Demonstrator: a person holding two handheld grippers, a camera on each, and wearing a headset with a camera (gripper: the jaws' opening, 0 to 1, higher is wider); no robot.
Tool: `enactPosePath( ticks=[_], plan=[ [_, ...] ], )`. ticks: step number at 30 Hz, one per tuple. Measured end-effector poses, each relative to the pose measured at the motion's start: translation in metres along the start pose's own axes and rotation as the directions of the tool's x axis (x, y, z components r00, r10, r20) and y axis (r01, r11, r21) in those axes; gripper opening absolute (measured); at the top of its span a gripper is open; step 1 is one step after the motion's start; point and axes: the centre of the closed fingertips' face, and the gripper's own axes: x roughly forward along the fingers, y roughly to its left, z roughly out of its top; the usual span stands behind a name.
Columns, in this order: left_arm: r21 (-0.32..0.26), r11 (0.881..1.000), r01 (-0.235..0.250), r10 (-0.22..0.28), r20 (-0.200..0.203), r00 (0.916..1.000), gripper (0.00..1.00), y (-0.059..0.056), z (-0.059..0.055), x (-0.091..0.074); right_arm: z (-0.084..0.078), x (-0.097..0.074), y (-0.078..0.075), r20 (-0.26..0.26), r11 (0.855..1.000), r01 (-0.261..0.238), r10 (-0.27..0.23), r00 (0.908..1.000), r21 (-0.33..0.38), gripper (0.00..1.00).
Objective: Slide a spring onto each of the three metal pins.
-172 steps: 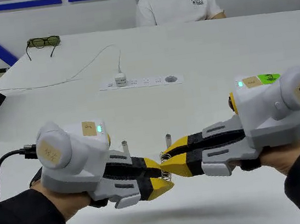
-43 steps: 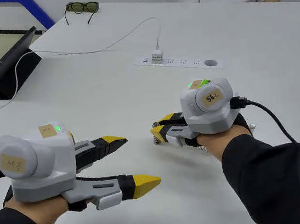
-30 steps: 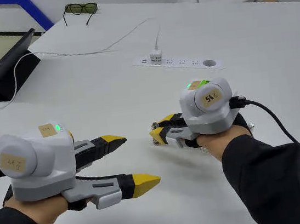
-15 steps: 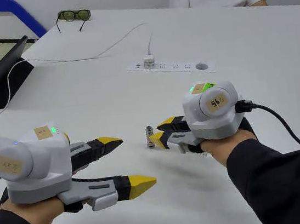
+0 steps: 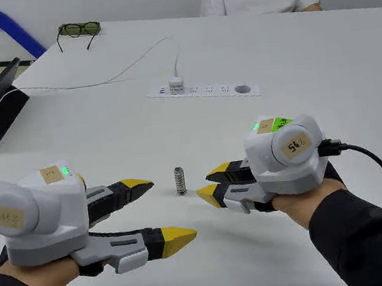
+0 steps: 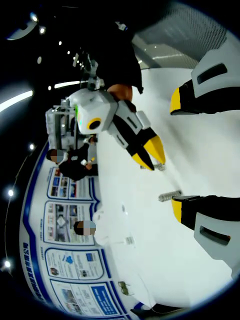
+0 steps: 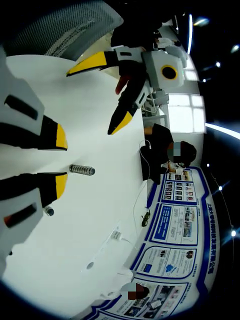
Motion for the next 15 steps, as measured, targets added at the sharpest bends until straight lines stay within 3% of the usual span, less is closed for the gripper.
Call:
enactPosePath(
  ticks=[8, 15],
  plan=[
    [0.009, 1.0, 0.014, -0.014, -0.003, 0.9999, 0.66, -0.003, 0.002, 0.003, -0.012, -0.018, -0.001, -0.019, 1.0, 0.009, -0.009, 0.9998, -0.013, 0.18],
    [0.017, 1.0, 0.019, -0.018, -0.005, 0.9998, 0.66, -0.005, 0.005, 0.005, -0.025, -0.031, -0.019, -0.036, 0.998, 0.055, -0.055, 0.9978, 0.002, 0.18]
  ],
)
